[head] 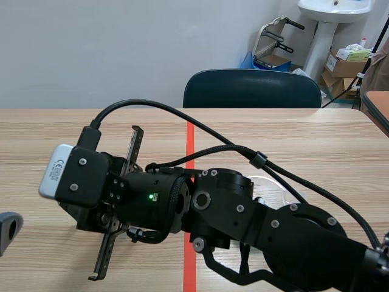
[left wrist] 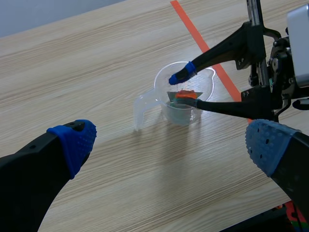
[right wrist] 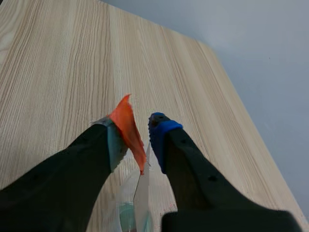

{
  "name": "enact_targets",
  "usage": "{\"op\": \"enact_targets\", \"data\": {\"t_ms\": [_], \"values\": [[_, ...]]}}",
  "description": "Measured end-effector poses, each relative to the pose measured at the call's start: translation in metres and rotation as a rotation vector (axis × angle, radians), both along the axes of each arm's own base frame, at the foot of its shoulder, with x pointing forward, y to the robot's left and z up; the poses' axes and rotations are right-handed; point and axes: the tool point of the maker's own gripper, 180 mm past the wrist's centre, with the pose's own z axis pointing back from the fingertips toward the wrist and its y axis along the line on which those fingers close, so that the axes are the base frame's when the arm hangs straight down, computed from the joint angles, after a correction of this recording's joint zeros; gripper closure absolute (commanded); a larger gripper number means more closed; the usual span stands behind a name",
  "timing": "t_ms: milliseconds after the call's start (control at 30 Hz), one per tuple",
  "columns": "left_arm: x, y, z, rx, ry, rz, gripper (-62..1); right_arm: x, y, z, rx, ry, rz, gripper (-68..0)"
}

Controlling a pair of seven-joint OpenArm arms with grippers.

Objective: Do the redox reaction experiment

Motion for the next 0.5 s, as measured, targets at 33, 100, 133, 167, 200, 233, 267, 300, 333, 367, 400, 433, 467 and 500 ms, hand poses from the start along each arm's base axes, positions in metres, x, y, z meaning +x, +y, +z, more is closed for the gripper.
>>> {"op": "enact_targets", "data": {"t_ms": [33, 100, 133, 167, 200, 233, 267, 300, 333, 367, 400, 433, 467, 500], "values": [[0.000, 0.000, 0.000, 0.000, 0.000, 0.000, -62.3, 0.000, 0.000, 0.000, 0.000, 0.000, 0.000, -5.9], [0.000, 0.000, 0.000, 0.000, 0.000, 0.000, -62.3, 0.000, 0.000, 0.000, 0.000, 0.000, 0.000, -1.7], [0.000, 0.000, 0.000, 0.000, 0.000, 0.000, -62.3, 0.000, 0.000, 0.000, 0.000, 0.000, 0.000, -0.7], [0.000, 0.000, 0.000, 0.000, 0.000, 0.000, -62.3, 0.000, 0.000, 0.000, 0.000, 0.000, 0.000, -0.8], [0.000, 0.000, 0.000, 0.000, 0.000, 0.000, -62.3, 0.000, 0.000, 0.000, 0.000, 0.000, 0.000, -0.8], [0.000, 0.000, 0.000, 0.000, 0.000, 0.000, -62.3, 0.000, 0.000, 0.000, 0.000, 0.000, 0.000, -0.8], [0.000, 0.000, 0.000, 0.000, 0.000, 0.000, -62.3, 0.000, 0.000, 0.000, 0.000, 0.000, 0.000, -0.8], [0.000, 0.000, 0.000, 0.000, 0.000, 0.000, -62.3, 0.000, 0.000, 0.000, 0.000, 0.000, 0.000, -0.8], [0.000, 0.000, 0.000, 0.000, 0.000, 0.000, -62.3, 0.000, 0.000, 0.000, 0.000, 0.000, -0.001, -0.8], [0.000, 0.000, 0.000, 0.000, 0.000, 0.000, -62.3, 0.001, 0.000, 0.000, 0.001, -0.001, -0.003, -0.8], [0.000, 0.000, 0.000, 0.000, 0.000, 0.000, -62.3, 0.003, -0.001, 0.001, 0.001, -0.001, -0.009, -0.8], [0.000, 0.000, 0.000, 0.000, 0.000, 0.000, -62.3, 0.006, -0.002, 0.003, -0.003, -0.004, -0.020, -0.8], [0.000, 0.000, 0.000, 0.000, 0.000, 0.000, -62.3, 0.010, -0.003, 0.004, -0.009, -0.004, -0.035, -0.8], [0.000, 0.000, 0.000, 0.000, 0.000, 0.000, -62.3, 0.013, -0.004, 0.007, -0.010, -0.005, -0.046, -0.8]]}}
